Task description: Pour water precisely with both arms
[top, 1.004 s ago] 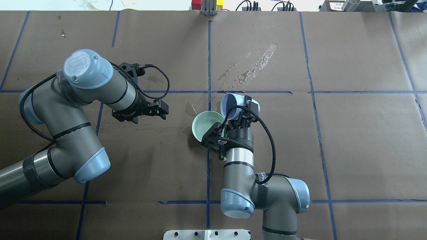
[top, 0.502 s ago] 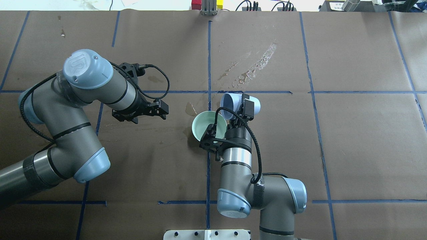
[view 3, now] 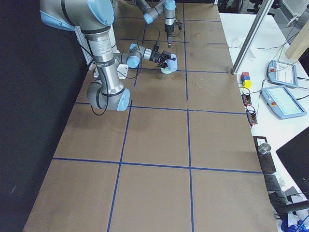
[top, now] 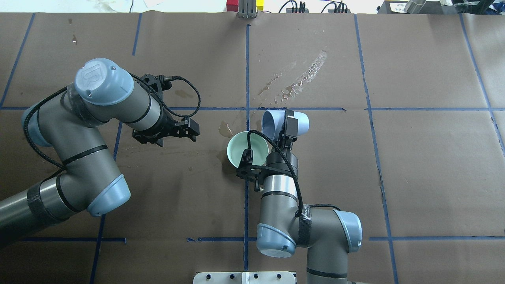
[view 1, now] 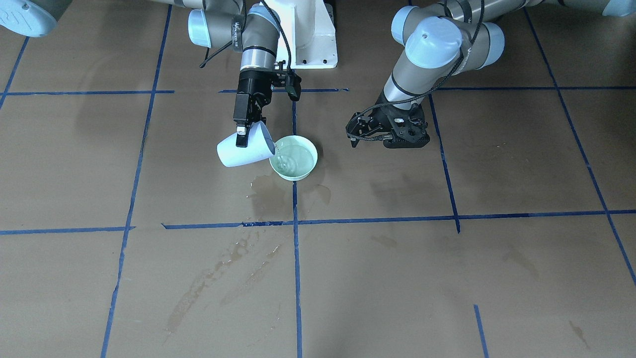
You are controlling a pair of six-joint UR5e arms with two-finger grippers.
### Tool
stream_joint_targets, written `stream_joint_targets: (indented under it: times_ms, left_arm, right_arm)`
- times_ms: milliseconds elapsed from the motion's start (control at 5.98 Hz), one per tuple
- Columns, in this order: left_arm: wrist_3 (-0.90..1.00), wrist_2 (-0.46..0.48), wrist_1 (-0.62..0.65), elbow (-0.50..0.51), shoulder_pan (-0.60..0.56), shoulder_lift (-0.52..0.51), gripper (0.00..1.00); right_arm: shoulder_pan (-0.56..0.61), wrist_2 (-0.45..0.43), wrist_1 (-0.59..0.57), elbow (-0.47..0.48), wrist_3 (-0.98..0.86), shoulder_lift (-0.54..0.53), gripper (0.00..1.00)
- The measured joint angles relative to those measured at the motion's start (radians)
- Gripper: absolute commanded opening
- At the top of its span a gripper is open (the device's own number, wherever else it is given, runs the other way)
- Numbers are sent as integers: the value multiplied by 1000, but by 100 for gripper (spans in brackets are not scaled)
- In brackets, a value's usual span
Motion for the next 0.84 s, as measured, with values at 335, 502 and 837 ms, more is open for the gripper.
stream_joint_targets:
  times_ms: [335,502,837]
  left_arm:
    - [0,0,0,0,0,0,100]
    - [0,0,0,0,0,0,100]
    - [0,0,0,-1,0,0,100]
  right_arm:
    - [0,-14,-17,-3,-29,1,0]
    - [0,-16,-20,-4,-31,2,0]
    - [-1,-19,-22,-5,-33,1,0]
